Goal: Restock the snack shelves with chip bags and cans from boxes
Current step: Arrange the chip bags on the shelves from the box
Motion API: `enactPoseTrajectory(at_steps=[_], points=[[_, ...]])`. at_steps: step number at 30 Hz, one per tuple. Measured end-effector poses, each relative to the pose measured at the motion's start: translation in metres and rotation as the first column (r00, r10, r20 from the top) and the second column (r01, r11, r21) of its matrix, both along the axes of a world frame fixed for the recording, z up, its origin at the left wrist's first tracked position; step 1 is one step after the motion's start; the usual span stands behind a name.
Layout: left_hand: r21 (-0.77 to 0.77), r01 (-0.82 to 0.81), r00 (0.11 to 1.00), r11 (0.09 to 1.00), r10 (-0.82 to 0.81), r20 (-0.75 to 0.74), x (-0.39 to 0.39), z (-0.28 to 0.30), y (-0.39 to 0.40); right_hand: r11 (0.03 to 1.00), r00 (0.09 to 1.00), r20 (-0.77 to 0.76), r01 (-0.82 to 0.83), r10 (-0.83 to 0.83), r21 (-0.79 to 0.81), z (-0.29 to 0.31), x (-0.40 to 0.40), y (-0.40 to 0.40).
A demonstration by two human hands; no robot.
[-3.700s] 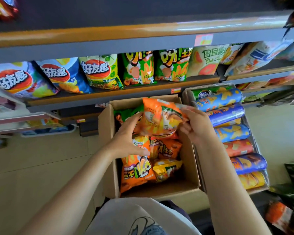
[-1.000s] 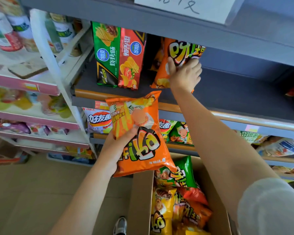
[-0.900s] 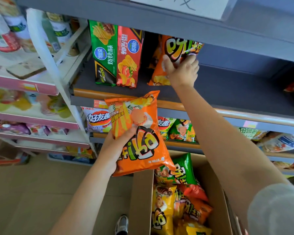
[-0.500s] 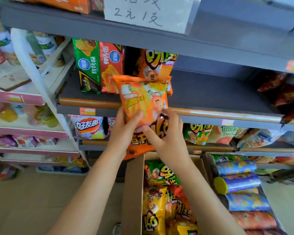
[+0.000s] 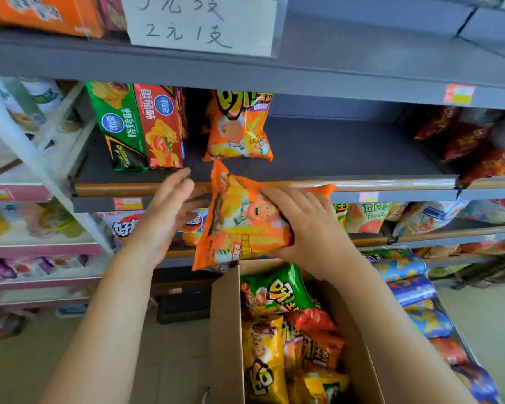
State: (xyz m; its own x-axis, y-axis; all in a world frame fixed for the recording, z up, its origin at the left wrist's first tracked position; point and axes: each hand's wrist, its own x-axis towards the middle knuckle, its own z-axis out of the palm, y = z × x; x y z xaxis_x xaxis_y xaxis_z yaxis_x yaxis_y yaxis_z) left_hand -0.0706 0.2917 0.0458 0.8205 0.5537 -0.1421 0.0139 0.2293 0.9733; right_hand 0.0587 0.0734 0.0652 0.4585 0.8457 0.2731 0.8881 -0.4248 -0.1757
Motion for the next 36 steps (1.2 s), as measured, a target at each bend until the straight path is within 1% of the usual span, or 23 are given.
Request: enactPoseTrajectory(at_steps=[2,4,6,7,9,10,11,12,13,14,15,16,18,20,23,25,26,27,28,29,30,32,36], points=[[0.041,0.217,0.965,0.975,-0.208,-0.163,0.003,0.002,-0.010,0.993,0.990,0.085,-0.117,0.116,0.008,-0.003,-0.008,0.006],[-0.048,0.218,0.958,0.975,-0.224,-0.180,0.006,0.000,-0.025,0.993,0.987,0.122,-0.111,0.106,0.033,-0.006,-0.012,0.011],[-0.183,-0.012,0.992,0.983,-0.011,-0.122,0.009,-0.009,-0.037,0.989,0.994,0.086,0.050,-0.063,0.138,-0.008,-0.013,0.006],[-0.251,-0.136,0.989,0.958,0.118,-0.088,0.010,-0.013,-0.041,0.959,0.986,0.023,0.154,-0.164,0.237,-0.009,-0.016,0.002],[-0.344,-0.277,0.954,0.897,0.301,0.018,0.008,-0.019,-0.052,0.809,0.905,-0.285,0.414,-0.316,0.418,-0.007,-0.028,-0.005],[-0.338,-0.288,0.942,0.896,0.329,0.067,0.007,-0.022,-0.060,0.722,0.799,-0.511,0.553,-0.317,0.416,-0.006,-0.034,-0.005],[-0.305,-0.273,0.943,0.912,0.317,0.105,0.006,-0.025,-0.068,0.677,0.612,-0.752,0.663,-0.244,0.319,-0.003,-0.040,-0.003],[-0.256,-0.235,0.950,0.938,0.277,0.142,0.005,-0.026,-0.076,0.679,0.356,-0.926,0.711,-0.123,0.183,-0.003,-0.043,0.000],[-0.195,-0.173,0.961,0.965,0.209,0.183,0.005,-0.026,-0.084,0.708,0.114,-0.993,0.704,-0.022,0.065,-0.004,-0.042,0.004],[-0.131,-0.100,0.969,0.986,0.127,0.214,0.005,-0.027,-0.090,0.730,-0.027,-0.998,0.684,0.053,0.020,-0.006,-0.039,0.008],[-0.076,-0.024,0.970,0.997,0.041,0.238,0.006,-0.029,-0.093,0.729,-0.090,-0.990,0.684,0.113,0.021,-0.007,-0.036,0.011],[-0.040,0.048,0.968,0.998,-0.036,0.247,0.007,-0.031,-0.093,0.698,-0.106,-0.984,0.715,0.144,0.025,-0.009,-0.032,0.015],[-0.049,0.162,0.962,0.986,-0.147,0.232,0.006,-0.030,-0.084,0.586,-0.048,-0.991,0.810,0.127,0.036,-0.011,-0.026,0.021],[-0.084,0.225,0.956,0.971,-0.203,0.212,0.003,-0.031,-0.067,0.559,0.120,-0.993,0.824,-0.006,0.096,-0.012,-0.020,0.023],[-0.068,0.201,0.967,0.977,-0.187,0.172,-0.002,-0.029,-0.042,0.633,0.459,-0.862,0.738,-0.215,0.235,0.003,-0.011,0.031],[0.125,0.058,0.996,0.990,-0.065,0.056,0.001,-0.026,-0.031,0.699,0.603,-0.745,0.662,-0.284,0.270,0.016,-0.002,0.047],[0.304,-0.055,0.998,0.951,0.056,0.006,0.007,-0.027,-0.024,0.712,0.652,-0.697,0.639,-0.299,0.292,0.021,0.004,0.057],[0.505,-0.148,0.984,0.850,0.176,-0.007,0.015,-0.030,-0.014,0.708,0.693,-0.652,0.624,-0.308,0.329,0.025,0.010,0.068],[0.681,-0.174,0.971,0.711,0.238,0.000,0.023,-0.034,-0.003,0.691,0.729,-0.610,0.614,-0.312,0.381,0.029,0.016,0.080],[0.807,-0.130,0.965,0.576,0.259,-0.029,0.031,-0.040,0.007,0.667,0.759,-0.569,0.604,-0.315,0.436,0.032,0.022,0.091],[0.880,-0.040,0.957,0.473,0.273,-0.103,0.038,-0.047,0.016,0.646,0.786,-0.528,0.589,-0.320,0.486,0.034,0.028,0.101],[0.925,0.107,0.923,0.364,0.311,-0.229,0.044,-0.059,0.026,0.610,0.817,-0.474,0.567,-0.330,0.554,0.033,0.039,0.121],[0.942,0.099,0.934,0.320,0.297,-0.199,0.037,-0.067,0.019,0.531,0.830,-0.475,0.553,-0.290,0.642,0.021,0.057,0.150]])
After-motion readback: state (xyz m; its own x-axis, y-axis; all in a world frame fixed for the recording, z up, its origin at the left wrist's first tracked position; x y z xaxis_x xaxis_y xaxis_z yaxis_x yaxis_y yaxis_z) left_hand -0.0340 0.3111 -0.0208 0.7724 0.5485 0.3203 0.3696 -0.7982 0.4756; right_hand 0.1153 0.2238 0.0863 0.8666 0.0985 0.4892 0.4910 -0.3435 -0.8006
